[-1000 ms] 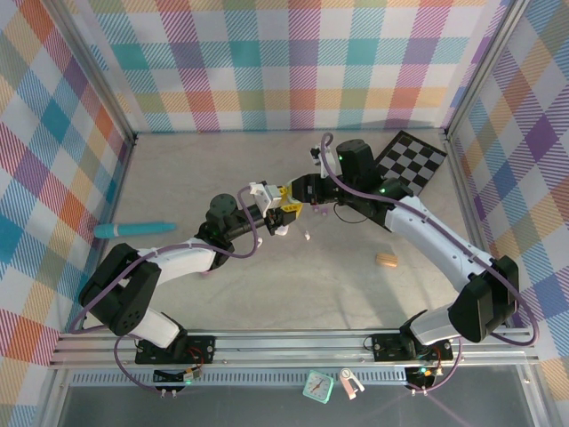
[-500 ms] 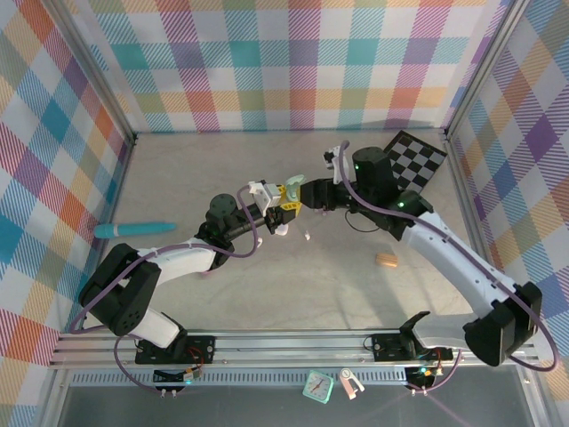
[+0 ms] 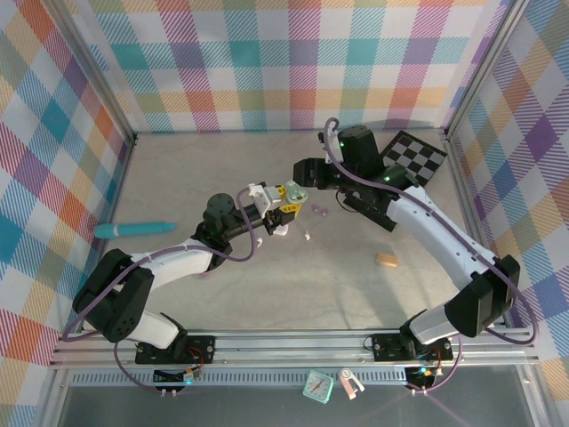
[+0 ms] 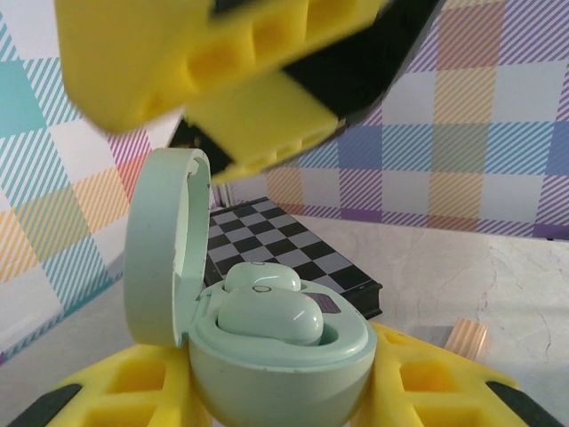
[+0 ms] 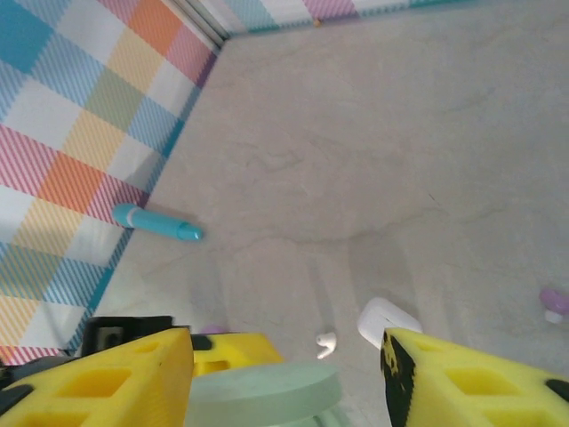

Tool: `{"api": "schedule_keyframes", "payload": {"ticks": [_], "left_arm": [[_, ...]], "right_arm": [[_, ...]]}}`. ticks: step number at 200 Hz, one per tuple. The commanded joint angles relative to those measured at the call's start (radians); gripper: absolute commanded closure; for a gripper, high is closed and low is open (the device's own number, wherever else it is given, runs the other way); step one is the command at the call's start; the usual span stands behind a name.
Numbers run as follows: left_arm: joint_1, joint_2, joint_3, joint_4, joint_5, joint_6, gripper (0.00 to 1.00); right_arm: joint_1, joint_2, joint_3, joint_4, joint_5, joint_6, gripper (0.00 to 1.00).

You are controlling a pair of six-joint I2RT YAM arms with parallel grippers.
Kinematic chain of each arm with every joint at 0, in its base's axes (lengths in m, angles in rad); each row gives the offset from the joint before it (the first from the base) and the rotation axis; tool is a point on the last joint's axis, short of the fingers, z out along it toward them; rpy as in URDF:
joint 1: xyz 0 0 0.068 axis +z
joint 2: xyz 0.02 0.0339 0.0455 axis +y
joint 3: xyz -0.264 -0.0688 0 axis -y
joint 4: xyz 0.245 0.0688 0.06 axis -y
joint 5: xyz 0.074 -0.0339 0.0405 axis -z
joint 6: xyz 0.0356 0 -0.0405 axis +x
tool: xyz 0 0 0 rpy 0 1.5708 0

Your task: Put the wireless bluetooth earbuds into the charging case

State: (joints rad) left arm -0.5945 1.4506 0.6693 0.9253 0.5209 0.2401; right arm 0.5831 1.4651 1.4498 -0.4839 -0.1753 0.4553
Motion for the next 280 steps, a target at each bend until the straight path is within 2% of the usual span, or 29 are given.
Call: {"api": "schedule_keyframes", "payload": {"ticks": [1,52,72,92,119,141,174,223,266,280], "left_arm": [[-0.008,-0.024,-0.008,0.035,0.007,0.006,0.68],[-0.008,-0.012,0.002,0.059,-0.014,-0.022,0.68],[-0.008,-0.004,0.006,0.08,-0.007,-0.04,0.68],[-0.008,0.0,0.003,0.111,-0.004,-0.067,0.68],[-0.008,0.005,0.005,0.184,0.0,-0.124,0.68],[-0.008,0.014,0.011,0.244,0.002,-0.172,0.68],[-0.008,0.032,0.027,0.299,0.012,-0.225,0.68],[-0.012,0.043,0.032,0.337,0.028,-0.265,0.68],[-0.021,0.048,0.024,0.366,0.042,-0.278,0.68],[-0.022,0.05,0.025,0.366,0.046,-0.279,0.68]], "right_arm": [[-0.003,-0.002,0.018,-0.066,-0.007,-0.022,0.4],[-0.01,-0.114,-0.077,-0.011,-0.029,0.013,0.38],[-0.045,-0.153,-0.128,0.059,-0.136,0.097,0.37],[-0.08,-0.192,-0.2,0.162,-0.256,0.181,0.25],[-0.116,-0.238,-0.309,0.33,-0.41,0.314,0.19],[-0.132,-0.25,-0.399,0.516,-0.506,0.471,0.2],[-0.134,-0.22,-0.475,0.756,-0.585,0.661,0.22],[-0.131,-0.157,-0.495,0.913,-0.63,0.794,0.3],[-0.127,-0.142,-0.499,0.942,-0.622,0.811,0.31],[-0.126,-0.139,-0.5,0.952,-0.622,0.819,0.37]]}}
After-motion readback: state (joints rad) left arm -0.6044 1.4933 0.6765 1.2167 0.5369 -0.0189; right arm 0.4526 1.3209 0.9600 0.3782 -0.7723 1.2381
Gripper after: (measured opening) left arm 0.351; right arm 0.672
